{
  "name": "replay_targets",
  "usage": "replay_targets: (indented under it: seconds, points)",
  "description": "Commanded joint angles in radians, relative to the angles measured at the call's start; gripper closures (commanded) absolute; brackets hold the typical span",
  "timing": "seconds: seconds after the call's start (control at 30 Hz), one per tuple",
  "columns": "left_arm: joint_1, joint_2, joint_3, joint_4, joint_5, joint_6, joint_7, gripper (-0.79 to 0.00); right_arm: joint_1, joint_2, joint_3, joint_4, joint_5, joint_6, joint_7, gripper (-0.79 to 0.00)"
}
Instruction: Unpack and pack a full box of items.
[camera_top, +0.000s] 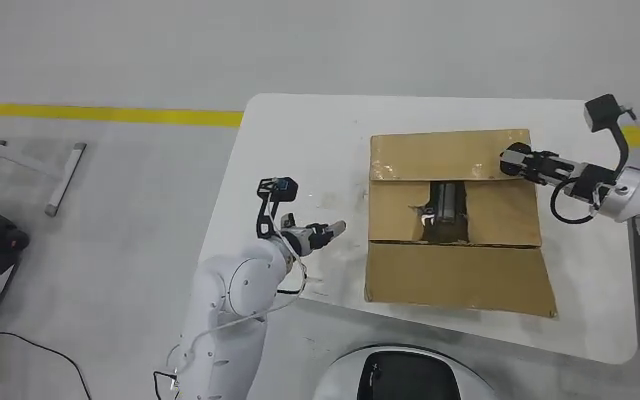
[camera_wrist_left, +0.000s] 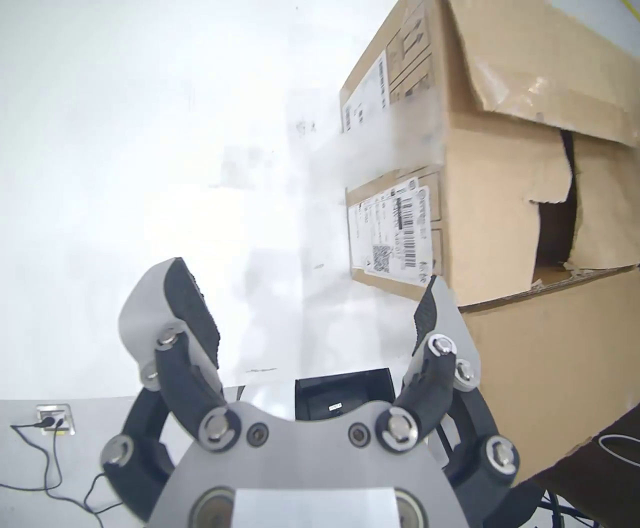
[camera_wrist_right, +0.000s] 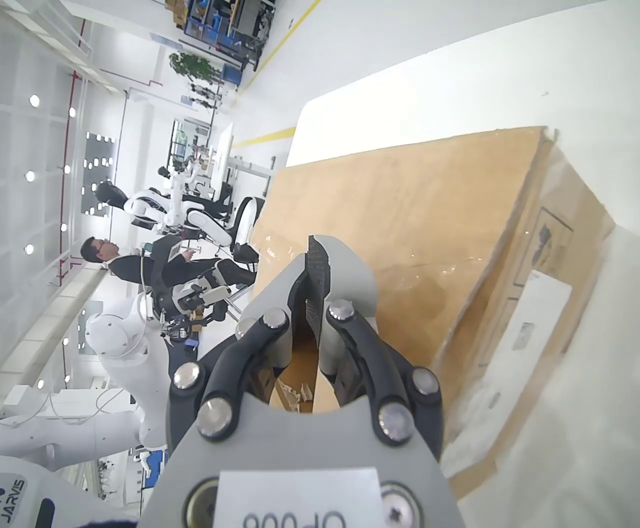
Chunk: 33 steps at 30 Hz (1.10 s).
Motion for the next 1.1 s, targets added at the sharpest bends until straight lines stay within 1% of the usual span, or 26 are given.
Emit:
replay_targets:
  seconds: [0.0,0.13,0.33,0.5,0.67,0.83,0.97,1.07]
  points:
    - [0.02,0.005,-0.005,0.007,0.017,-0.024,-0.02,-0.785,-0.004,0.0,-0.006,0.0,0.002,-0.001,-0.006,0.0]
    - [0.044,0.014,0.005,0.015,0.036,-0.076,-0.079,-0.785,-0.002,0.001,-0.017,0.0,0.004,0.002,-0.021,0.0]
    - [0.05,0.022,0.029,0.002,0.04,-0.132,-0.143,-0.785,-0.004,0.003,-0.022,-0.002,0.014,0.009,-0.035,0.0]
    - [0.027,0.029,0.074,-0.023,0.004,-0.246,-0.225,-0.785,-0.004,0.005,-0.025,-0.007,0.018,0.015,-0.041,0.0]
    - [-0.002,0.032,0.117,-0.025,-0.045,-0.322,-0.251,-0.785,0.001,0.006,-0.04,-0.011,0.02,0.018,-0.048,0.0]
    - [-0.037,0.034,0.141,-0.017,-0.06,-0.333,-0.229,-0.785,0.004,0.007,-0.053,-0.015,0.027,0.02,-0.05,0.0]
    - [-0.063,0.031,0.147,-0.01,-0.073,-0.287,-0.155,-0.785,0.005,0.007,-0.068,-0.019,0.024,0.019,-0.049,0.0]
    - [-0.076,0.03,0.159,-0.006,-0.092,-0.27,-0.128,-0.785,0.007,0.007,-0.077,-0.02,0.026,0.017,-0.054,0.0]
